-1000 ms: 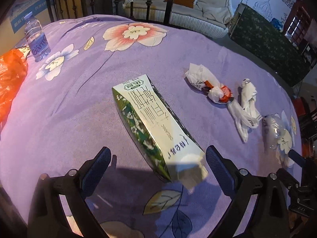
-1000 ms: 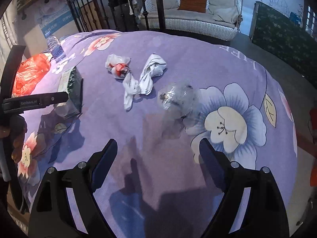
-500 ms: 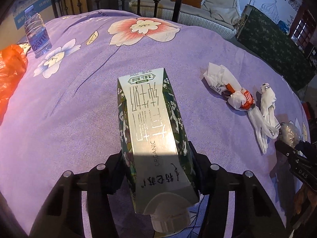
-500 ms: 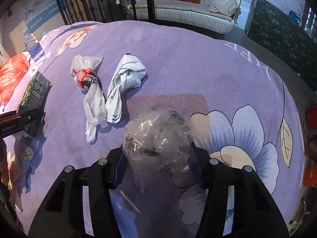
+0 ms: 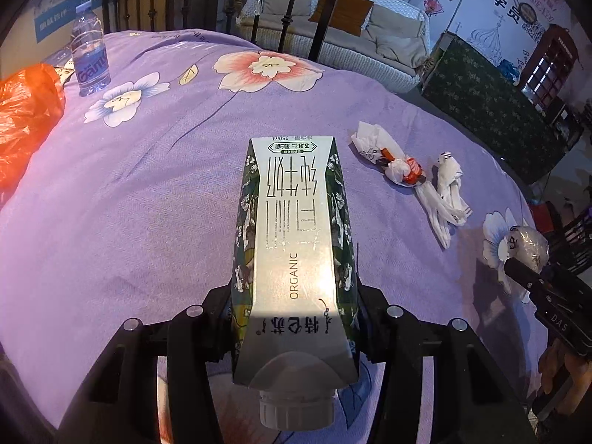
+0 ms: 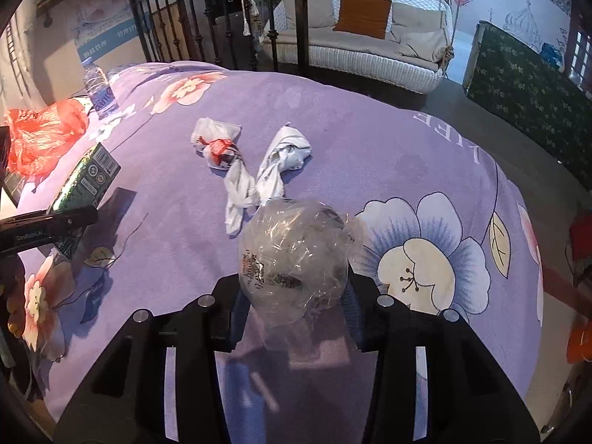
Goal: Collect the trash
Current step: 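Grasp the green carton with the left tool while the right tool grasps the clear plastic bag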
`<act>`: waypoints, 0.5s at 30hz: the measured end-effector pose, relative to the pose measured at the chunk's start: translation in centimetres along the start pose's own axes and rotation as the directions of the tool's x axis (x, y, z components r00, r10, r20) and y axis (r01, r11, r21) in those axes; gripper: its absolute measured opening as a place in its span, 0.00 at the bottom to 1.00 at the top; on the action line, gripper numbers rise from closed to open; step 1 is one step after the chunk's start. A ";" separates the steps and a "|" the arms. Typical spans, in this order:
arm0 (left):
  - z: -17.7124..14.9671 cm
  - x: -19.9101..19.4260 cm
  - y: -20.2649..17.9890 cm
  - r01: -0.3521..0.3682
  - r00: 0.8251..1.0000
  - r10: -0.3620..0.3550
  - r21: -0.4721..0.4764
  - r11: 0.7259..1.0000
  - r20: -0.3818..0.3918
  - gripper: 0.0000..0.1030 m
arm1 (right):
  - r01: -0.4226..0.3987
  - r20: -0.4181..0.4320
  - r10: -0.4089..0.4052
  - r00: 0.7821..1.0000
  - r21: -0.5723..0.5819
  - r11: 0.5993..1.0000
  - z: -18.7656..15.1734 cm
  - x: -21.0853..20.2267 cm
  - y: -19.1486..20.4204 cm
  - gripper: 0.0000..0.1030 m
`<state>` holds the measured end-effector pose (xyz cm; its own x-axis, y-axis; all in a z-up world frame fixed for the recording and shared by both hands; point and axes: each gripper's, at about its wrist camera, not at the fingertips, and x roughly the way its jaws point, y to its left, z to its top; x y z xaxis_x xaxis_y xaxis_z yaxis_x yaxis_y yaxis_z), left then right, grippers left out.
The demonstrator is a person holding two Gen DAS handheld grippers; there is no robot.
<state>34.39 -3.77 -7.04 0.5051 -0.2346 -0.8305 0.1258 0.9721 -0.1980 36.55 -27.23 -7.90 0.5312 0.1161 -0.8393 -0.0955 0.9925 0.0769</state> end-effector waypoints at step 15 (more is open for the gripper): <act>-6.2 -10.5 0.4 0.075 0.985 -0.079 0.030 0.997 0.155 0.48 | -0.132 0.139 0.144 0.980 -0.095 0.987 -5.0 -9.5 7.6 0.42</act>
<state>23.83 -0.93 -1.59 0.6198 -0.3084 -0.7216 0.1887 0.9511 -0.2444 26.58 -21.03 -2.06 0.6236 0.2625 -0.7363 -0.2446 0.9602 0.1352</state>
